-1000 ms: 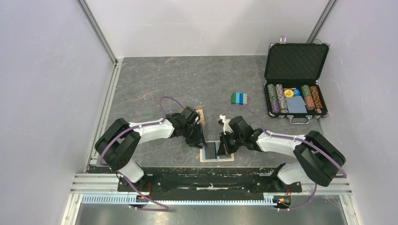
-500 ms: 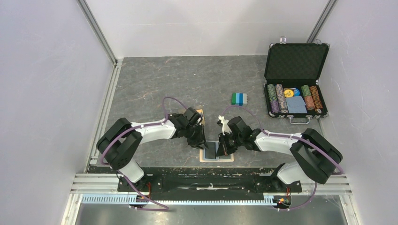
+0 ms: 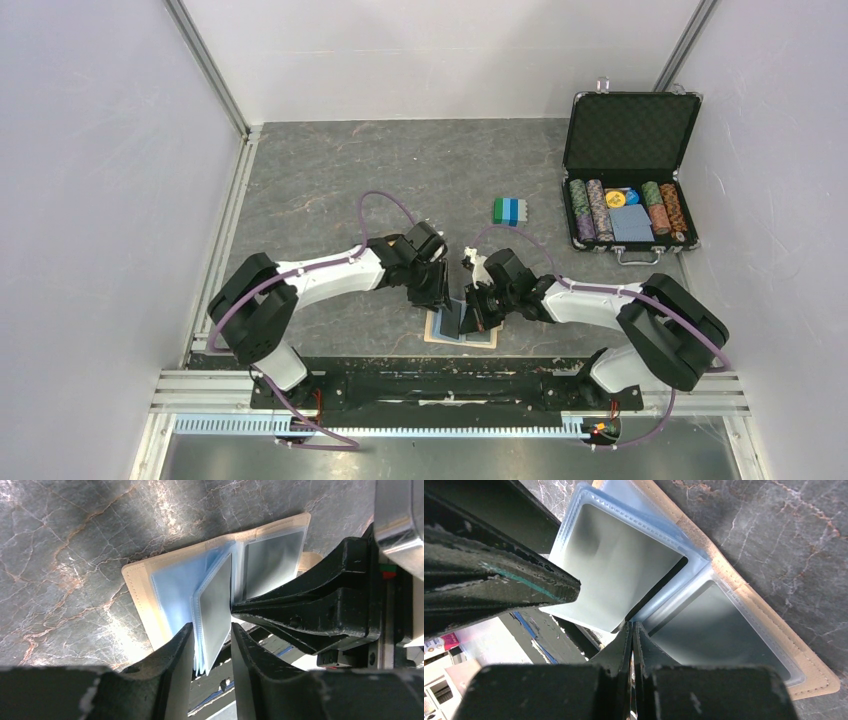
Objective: Put the credit cards into the card holder
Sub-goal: Turn over the card slot in the card holder.
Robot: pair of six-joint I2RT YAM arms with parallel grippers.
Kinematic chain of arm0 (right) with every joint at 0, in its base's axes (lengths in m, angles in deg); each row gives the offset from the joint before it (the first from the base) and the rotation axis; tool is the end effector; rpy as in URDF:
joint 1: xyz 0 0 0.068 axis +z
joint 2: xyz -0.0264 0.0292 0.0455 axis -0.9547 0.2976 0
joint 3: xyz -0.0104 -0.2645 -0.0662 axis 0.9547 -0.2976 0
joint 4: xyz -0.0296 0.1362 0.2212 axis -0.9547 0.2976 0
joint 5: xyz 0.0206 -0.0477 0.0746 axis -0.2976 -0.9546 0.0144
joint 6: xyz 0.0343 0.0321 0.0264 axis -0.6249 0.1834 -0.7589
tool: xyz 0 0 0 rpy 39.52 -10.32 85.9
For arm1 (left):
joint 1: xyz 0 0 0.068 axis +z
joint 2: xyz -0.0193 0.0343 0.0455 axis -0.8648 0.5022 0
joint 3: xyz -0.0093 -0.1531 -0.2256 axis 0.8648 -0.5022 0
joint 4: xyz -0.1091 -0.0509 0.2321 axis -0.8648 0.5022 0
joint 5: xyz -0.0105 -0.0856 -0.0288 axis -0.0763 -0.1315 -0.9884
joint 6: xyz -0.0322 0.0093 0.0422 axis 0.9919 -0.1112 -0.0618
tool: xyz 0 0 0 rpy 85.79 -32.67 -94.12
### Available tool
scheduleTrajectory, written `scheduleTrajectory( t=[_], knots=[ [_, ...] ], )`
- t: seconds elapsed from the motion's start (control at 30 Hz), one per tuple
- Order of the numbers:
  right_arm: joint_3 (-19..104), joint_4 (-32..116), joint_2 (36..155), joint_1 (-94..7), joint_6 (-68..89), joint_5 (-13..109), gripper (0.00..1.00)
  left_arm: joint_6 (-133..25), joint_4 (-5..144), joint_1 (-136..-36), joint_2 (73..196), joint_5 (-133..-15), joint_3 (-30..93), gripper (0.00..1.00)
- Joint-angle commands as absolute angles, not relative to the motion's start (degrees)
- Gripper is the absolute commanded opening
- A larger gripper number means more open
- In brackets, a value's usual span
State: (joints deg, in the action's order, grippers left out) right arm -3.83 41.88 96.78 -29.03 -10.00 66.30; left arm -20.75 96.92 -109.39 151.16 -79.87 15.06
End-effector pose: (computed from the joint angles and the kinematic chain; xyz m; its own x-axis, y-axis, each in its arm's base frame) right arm 0.1651 0.1789 0.1302 -0.8863 -0.2756 -0.3722 -0.4542 0.6742 0.5823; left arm 0.1978 -0.2450 0.1829 -0.9771 0.0968 -0.1894 0.1784 0.8577 -0.4822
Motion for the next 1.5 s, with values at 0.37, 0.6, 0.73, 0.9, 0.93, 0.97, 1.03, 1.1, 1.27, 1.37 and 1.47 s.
scheduleTrajectory(
  t=[0.37, 0.6, 0.73, 0.9, 0.93, 0.97, 1.03, 1.1, 1.27, 1.37, 1.47],
  knots=[
    [-0.23, 47.0, 90.37, -28.18, -9.8, 60.69, 0.0, -22.36, 93.75, -110.39, 152.25, -83.98, 17.33, 0.08],
    [1.45, 53.25, 81.78, -31.07, -9.77, 55.61, 0.01, -21.39, 93.88, -110.61, 153.74, -85.62, 18.9, 0.3],
    [1.11, 56.63, 79.35, -34.87, -8.41, 55.37, 0.01, -21.36, 93.51, -111.43, 154.96, -87.11, 20.86, 0.42],
    [0.31, 58.67, 77.52, -40.18, -6.41, 57.07, 0.01, -20.19, 89.71, -113.15, 157.89, -91.81, 22.88, 0.43],
    [0.31, 59.03, 77.34, -41.01, -5.93, 57.38, 0.01, -19.84, 89.16, -113.56, 158.37, -92.38, 23.16, 0.43],
    [0.38, 59.29, 77.2, -41.64, -5.6, 57.62, 0.01, -19.62, 88.56, -113.93, 158.7, -92.59, 23.45, 0.43],
    [0.64, 59.68, 77.15, -42.57, -5.0, 57.83, 0.01, -19.5, 88.38, -114.39, 159.26, -92.77, 23.88, 0.43],
    [0.91, 59.91, 77.27, -43.01, -4.73, 58.03, 0.01, -19.56, 88.38, -114.44, 159.14, -92.41, 23.79, 0.44],
    [1.99, 59.75, 78.63, -43.17, -3.93, 59.09, 0.02, -19.65, 88.08, -114.12, 157.67, -91.19, 22.33, 0.48],
    [3.48, 59.77, 79.7, -43.14, -3.07, 59.52, 0.08, -19.15, 85.83, -113.28, 156.07, -91.23, 20.37, 0.5],
    [5.44, 59.93, 81.36, -43.12, -2.23, 60.11, 0.17, -18.06, 82.71, -111.14, 153.38, -91.93, 17.19, 0.52]
  ],
)
